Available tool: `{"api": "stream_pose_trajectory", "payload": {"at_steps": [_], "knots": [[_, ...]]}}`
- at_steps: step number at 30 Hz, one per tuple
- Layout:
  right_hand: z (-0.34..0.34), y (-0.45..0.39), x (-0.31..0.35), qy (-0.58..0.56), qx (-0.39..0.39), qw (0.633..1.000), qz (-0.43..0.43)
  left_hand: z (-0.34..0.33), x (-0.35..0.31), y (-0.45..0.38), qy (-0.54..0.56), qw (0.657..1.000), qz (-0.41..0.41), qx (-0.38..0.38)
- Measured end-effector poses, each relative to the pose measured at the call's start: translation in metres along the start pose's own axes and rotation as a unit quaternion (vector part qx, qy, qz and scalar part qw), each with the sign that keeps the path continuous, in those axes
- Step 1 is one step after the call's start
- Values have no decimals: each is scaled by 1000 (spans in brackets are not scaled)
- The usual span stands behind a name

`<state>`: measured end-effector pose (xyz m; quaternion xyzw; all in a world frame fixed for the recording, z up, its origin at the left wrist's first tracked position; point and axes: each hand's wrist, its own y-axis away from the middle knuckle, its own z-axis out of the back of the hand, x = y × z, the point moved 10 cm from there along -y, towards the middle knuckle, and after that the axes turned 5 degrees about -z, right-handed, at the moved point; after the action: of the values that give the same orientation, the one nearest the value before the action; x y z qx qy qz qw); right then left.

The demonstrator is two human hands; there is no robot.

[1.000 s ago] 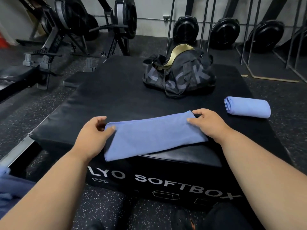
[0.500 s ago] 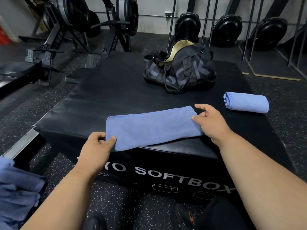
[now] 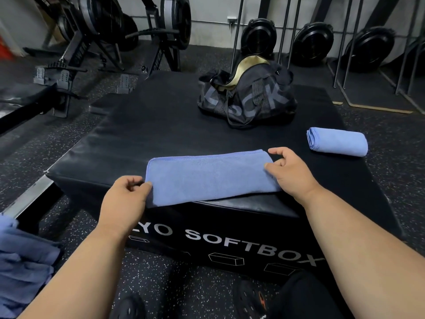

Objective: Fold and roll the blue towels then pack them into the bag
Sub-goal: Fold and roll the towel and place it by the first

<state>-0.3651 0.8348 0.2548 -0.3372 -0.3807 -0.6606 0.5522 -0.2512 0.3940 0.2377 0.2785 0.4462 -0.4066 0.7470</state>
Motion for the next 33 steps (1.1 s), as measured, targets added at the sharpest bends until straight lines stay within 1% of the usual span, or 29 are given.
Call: {"api": "stream_pose_trajectory", "payload": {"at_steps": [1,3,6,9,11,13,15,19,26,29,33], "knots": [[0,-3,0,3,-4,1000,-1,2,-11,-1,-26,999,-22,-12],[2,-9,1,2,-13,1000,2,-1,-26,-9,-66,995,-72,-10],[2,-20,1,-21,-11,1000,0,-15,-42,-26,-117,985,-122,25],[-1,-29,3,-21,-10,1000,13,-33,-52,-41,-164,976,-131,54],[-2,-33,5,-35,-17,999,17,-38,-51,-48,-200,970,-132,50],[-2,-37,6,-57,-34,998,19,-39,-51,-52,-230,961,-149,33],[-3,-42,7,-58,-47,997,20,-38,-52,-52,-225,959,-170,10],[-6,-53,3,-29,-50,998,19,-34,-47,-53,-203,966,-157,-21],[-5,-56,3,11,-76,997,19,-27,-44,-49,-168,977,-126,-43],[-4,-56,4,27,-79,996,14,-26,-45,-48,-168,977,-127,-44],[-4,-53,5,-7,-73,997,22,-24,-44,-49,-163,979,-116,-39]]}}
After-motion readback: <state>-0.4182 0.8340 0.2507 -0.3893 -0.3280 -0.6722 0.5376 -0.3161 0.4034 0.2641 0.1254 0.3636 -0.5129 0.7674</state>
